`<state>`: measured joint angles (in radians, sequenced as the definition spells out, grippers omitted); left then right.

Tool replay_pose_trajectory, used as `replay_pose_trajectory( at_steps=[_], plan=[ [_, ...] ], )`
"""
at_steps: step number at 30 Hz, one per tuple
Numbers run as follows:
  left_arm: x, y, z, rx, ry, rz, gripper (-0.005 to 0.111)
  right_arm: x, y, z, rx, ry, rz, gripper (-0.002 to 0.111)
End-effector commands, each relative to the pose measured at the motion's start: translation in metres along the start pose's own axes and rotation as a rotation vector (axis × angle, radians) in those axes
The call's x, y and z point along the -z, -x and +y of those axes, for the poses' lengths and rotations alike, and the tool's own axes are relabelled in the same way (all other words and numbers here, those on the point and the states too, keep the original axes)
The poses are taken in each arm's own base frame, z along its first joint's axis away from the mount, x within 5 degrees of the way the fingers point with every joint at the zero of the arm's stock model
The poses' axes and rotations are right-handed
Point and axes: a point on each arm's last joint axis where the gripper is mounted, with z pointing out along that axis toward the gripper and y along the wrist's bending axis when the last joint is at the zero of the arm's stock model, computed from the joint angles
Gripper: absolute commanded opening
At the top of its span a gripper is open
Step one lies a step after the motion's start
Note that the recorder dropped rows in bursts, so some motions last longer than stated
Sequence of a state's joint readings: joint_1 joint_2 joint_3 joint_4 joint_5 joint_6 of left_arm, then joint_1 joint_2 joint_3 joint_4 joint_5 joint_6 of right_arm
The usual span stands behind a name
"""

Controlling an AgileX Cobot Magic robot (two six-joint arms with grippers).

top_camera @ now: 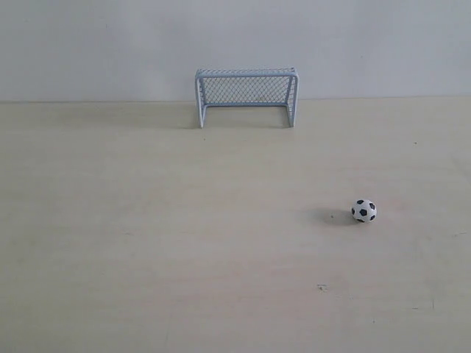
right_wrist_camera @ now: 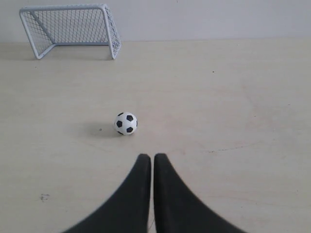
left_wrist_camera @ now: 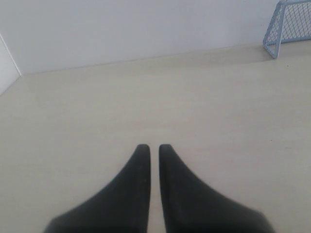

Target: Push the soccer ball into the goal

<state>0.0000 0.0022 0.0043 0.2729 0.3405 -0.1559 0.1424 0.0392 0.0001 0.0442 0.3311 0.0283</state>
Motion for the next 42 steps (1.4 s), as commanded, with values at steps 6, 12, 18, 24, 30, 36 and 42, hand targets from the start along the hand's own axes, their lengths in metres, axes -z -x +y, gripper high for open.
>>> replay_pose_trajectory(
  at_steps=[6, 12, 18, 24, 30, 36, 42],
  plan=[
    [0.001, 0.002, 0.000, 0.008, 0.003, -0.009, 0.006, 0.000, 0.001, 0.000, 0.009, -0.005, -0.016, 0.000],
    [0.001, 0.002, 0.000, 0.008, 0.003, -0.009, 0.006, 0.003, 0.008, 0.001, -0.021, 0.003, -0.037, 0.000],
    [0.001, 0.002, 0.000, 0.008, 0.003, -0.009, 0.006, 0.019, 0.046, 0.004, -0.050, 0.021, -0.154, 0.000],
    [0.001, 0.002, 0.000, 0.008, 0.003, -0.009, 0.006, 0.036, 0.074, 0.008, -0.112, 0.055, -0.228, 0.000],
    [0.001, 0.002, 0.000, 0.008, 0.003, -0.009, 0.006, 0.051, 0.095, 0.011, -0.128, 0.075, -0.291, 0.000],
    [0.001, 0.002, 0.000, 0.008, 0.003, -0.009, 0.006, 0.054, 0.101, 0.011, -0.133, 0.078, -0.336, 0.000],
    [0.001, 0.002, 0.000, 0.008, 0.003, -0.009, 0.006, 0.054, 0.102, 0.011, -0.134, 0.079, -0.352, 0.000]
  ],
)
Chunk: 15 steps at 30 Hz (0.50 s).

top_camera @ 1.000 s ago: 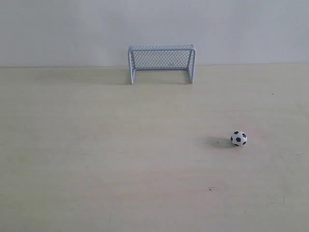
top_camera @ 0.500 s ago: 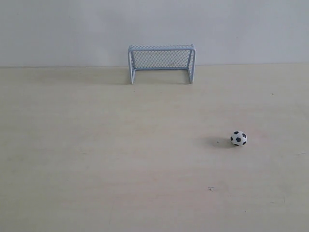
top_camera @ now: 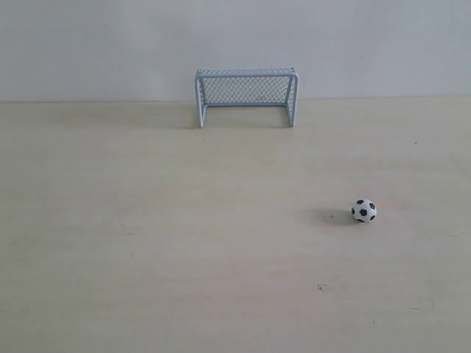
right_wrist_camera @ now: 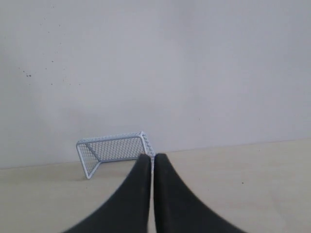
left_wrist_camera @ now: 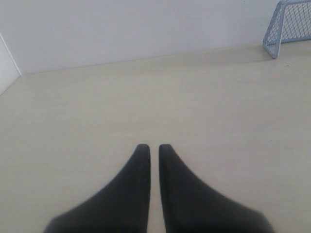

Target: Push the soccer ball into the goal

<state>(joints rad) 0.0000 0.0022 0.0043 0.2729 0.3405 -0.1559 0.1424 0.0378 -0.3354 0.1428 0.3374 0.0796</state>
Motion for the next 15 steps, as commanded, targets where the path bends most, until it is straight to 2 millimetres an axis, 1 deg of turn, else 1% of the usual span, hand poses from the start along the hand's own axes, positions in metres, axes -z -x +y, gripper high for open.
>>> replay_pose_trajectory(
  at_steps=[1, 5, 6, 8, 11, 12, 14, 15],
  plan=[
    [0.001, 0.002, 0.000, 0.008, 0.003, -0.009, 0.006, 0.002, 0.004, 0.001, 0.000, 0.001, -0.028, 0.000],
    [0.001, 0.002, 0.000, 0.008, 0.003, -0.009, 0.006, 0.002, 0.011, 0.001, 0.000, 0.008, -0.112, 0.000],
    [0.001, 0.002, 0.000, 0.008, 0.003, -0.009, 0.006, 0.003, 0.017, 0.002, 0.015, 0.011, -0.171, 0.000],
    [0.001, 0.002, 0.000, 0.008, 0.003, -0.009, 0.006, 0.008, 0.032, 0.005, 0.146, 0.005, -0.221, 0.000],
    [0.001, 0.002, 0.000, 0.008, 0.003, -0.009, 0.006, 0.002, 0.056, 0.011, 0.171, 0.005, -0.175, 0.000],
    [0.001, 0.002, 0.000, 0.008, 0.003, -0.009, 0.006, -0.007, 0.067, 0.013, 0.190, 0.002, -0.127, 0.000],
    [0.001, 0.002, 0.000, 0.008, 0.003, -0.009, 0.006, -0.029, 0.080, 0.016, 0.294, -0.002, -0.005, 0.000],
    [0.001, 0.002, 0.000, 0.008, 0.003, -0.009, 0.006, -0.047, 0.089, 0.018, 0.373, 0.005, 0.098, 0.000]
  ],
)
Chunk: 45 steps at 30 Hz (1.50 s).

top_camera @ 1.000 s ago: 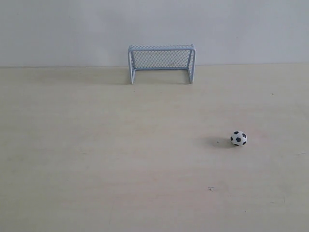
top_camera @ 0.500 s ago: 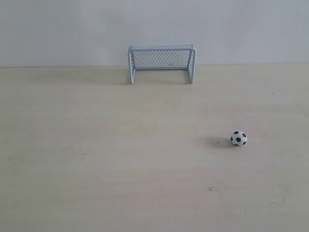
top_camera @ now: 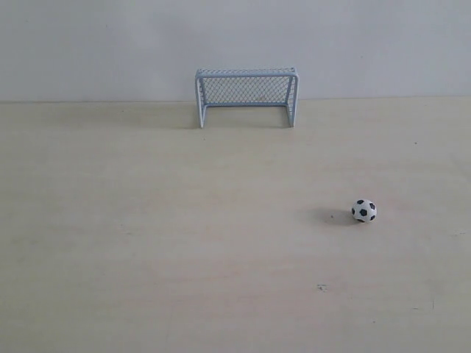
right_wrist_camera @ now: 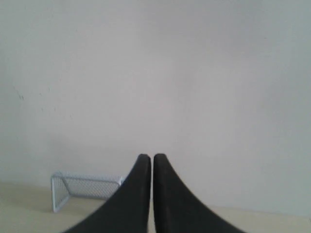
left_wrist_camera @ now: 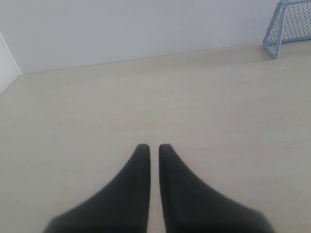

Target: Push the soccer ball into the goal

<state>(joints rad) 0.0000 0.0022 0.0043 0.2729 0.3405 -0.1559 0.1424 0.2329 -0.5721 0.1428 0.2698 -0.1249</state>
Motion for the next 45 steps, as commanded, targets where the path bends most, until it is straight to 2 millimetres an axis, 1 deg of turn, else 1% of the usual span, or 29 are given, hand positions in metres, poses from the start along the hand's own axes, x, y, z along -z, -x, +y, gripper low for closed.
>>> replay_pose_trajectory(
  at_steps=[1, 2, 6, 7, 8, 9, 10, 12, 13, 18, 21, 24, 29, 31, 35, 38, 42, 45],
  plan=[
    [0.001, 0.002, 0.000, 0.008, 0.003, -0.009, 0.006, -0.047, 0.017, 0.000, 0.212, 0.046, 0.254, 0.000],
    [0.001, 0.002, 0.000, 0.008, 0.003, -0.009, 0.006, -0.064, 0.021, 0.001, 0.320, 0.086, 0.345, 0.000],
    [0.001, 0.002, 0.000, 0.008, 0.003, -0.009, 0.006, -0.099, 0.028, 0.001, 0.524, 0.202, 0.532, 0.000],
    [0.001, 0.002, 0.000, 0.008, 0.003, -0.009, 0.006, -0.118, 0.025, 0.001, 0.644, 0.294, 0.636, 0.000],
    [0.001, 0.002, 0.000, 0.008, 0.003, -0.009, 0.006, -0.131, 0.019, 0.001, 0.745, 0.389, 0.722, 0.000],
    [0.001, 0.002, 0.000, 0.008, 0.003, -0.009, 0.006, -0.144, 0.007, 0.001, 0.871, 0.523, 0.820, 0.000],
    [0.001, 0.002, 0.000, 0.008, 0.003, -0.009, 0.006, -0.151, 0.003, 0.000, 0.944, 0.584, 0.852, 0.000],
    [0.001, 0.002, 0.000, 0.008, 0.003, -0.009, 0.006, -0.168, -0.014, -0.004, 1.086, 0.704, 0.913, 0.000],
    [0.001, 0.002, 0.000, 0.008, 0.003, -0.009, 0.006, -0.175, -0.022, -0.006, 1.135, 0.744, 0.930, 0.000],
    [0.001, 0.002, 0.000, 0.008, 0.003, -0.009, 0.006, -0.211, -0.075, -0.019, 1.334, 0.940, 1.091, 0.000],
    [0.001, 0.002, 0.000, 0.008, 0.003, -0.009, 0.006, -0.228, -0.104, -0.023, 1.390, 1.009, 1.144, 0.000],
    [0.001, 0.002, 0.000, 0.008, 0.003, -0.009, 0.006, -0.240, -0.127, -0.021, 1.374, 1.077, 1.136, 0.000],
    [0.001, 0.002, 0.000, 0.008, 0.003, -0.009, 0.006, -0.251, -0.160, -0.015, 1.362, 1.186, 1.155, 0.000],
    [0.001, 0.002, 0.000, 0.008, 0.003, -0.009, 0.006, -0.253, -0.170, -0.009, 1.379, 1.220, 1.141, 0.000],
    [0.001, 0.002, 0.000, 0.008, 0.003, -0.009, 0.006, -0.253, -0.196, 0.013, 1.415, 1.283, 1.097, 0.000],
    [0.001, 0.002, 0.000, 0.008, 0.003, -0.009, 0.006, -0.254, -0.213, 0.019, 1.392, 1.324, 1.128, 0.000],
    [0.001, 0.002, 0.000, 0.008, 0.003, -0.009, 0.006, -0.254, -0.227, 0.019, 1.365, 1.360, 1.167, 0.000],
    [0.001, 0.002, 0.000, 0.008, 0.003, -0.009, 0.006, -0.252, -0.231, 0.019, 1.357, 1.368, 1.174, 0.000]
  ],
)
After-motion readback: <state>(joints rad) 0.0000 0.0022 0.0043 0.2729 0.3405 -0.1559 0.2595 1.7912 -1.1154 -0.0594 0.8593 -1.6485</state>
